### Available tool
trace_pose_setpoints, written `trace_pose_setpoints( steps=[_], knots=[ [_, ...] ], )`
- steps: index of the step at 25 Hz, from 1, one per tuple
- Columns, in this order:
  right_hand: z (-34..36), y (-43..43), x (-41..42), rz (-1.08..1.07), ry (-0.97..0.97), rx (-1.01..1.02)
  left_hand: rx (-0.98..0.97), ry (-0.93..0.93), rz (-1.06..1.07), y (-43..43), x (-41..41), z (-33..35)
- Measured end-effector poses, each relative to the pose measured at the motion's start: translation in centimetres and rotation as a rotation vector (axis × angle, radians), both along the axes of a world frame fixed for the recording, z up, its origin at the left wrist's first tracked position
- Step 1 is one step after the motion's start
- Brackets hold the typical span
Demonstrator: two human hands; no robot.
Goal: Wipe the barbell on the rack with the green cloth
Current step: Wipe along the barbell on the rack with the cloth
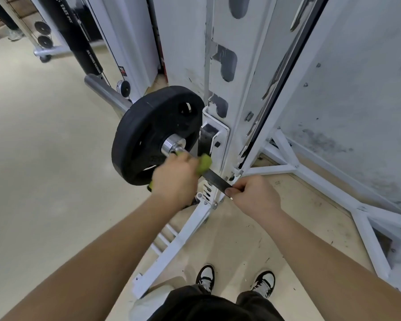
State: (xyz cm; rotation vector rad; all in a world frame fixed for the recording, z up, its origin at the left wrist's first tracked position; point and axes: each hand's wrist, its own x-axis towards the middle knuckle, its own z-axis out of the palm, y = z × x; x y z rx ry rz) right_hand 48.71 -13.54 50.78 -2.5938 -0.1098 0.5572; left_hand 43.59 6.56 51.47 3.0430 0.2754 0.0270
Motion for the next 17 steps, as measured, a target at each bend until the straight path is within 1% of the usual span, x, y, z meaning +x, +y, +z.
trace_pose_setpoints(
  steps=[2, 3, 4, 6, 7, 8, 9, 11, 12, 13, 14, 15, 17],
  knots=[
    [0.1, 0.3, 0.2, 0.001, -0.002, -0.016, -0.020, -0.037, 0.273, 1.2, 1.9, 0.9],
    [0.2, 0.4, 0.2, -0.002, -0.005, -0.019, -0.018, -0.028, 0.337, 0.6, 2.1, 1.2],
    [0.2, 0.5, 0.2, -0.007, -0.006, -0.022, -0.013, -0.005, 0.304, -0.7, 1.8, 1.1],
    [0.2, 0.4, 0.0, -0.032, -0.016, -0.006, 0.021, 0.072, 0.057, -3.3, -0.3, 0.2],
    [0.1, 0.3, -0.2, -0.042, -0.022, 0.013, 0.065, 0.044, -0.088, -3.3, -1.1, -0.3],
    [0.1, 0.1, -0.5, -0.041, -0.015, 0.047, 0.068, 0.023, -0.177, -2.3, -1.2, -0.4],
    [0.1, -0.2, -0.8, -0.039, 0.001, 0.114, 0.034, 0.012, -0.165, -0.9, -0.6, -0.2],
    [0.3, -1.7, -1.0, -0.089, 0.038, 0.315, -0.008, -0.053, 0.091, 0.4, 1.2, 0.4],
    [0.4, -3.0, -1.0, -0.114, 0.031, 0.368, -0.007, -0.058, 0.206, -0.6, 1.1, 0.6],
    [0.4, -4.4, -1.1, -0.126, 0.016, 0.369, -0.017, -0.063, 0.236, -2.5, 0.4, 0.4],
    [0.5, -6.0, -1.1, -0.125, 0.011, 0.322, -0.056, -0.034, 0.165, -5.2, -0.8, 0.2],
    [0.5, -7.4, -1.1, -0.113, 0.022, 0.263, -0.073, -0.035, 0.042, -7.2, -2.3, -0.5],
    [0.7, -9.8, -1.3, -0.090, 0.053, 0.167, -0.094, -0.098, -0.217, -7.7, -3.5, -1.1]
  ],
)
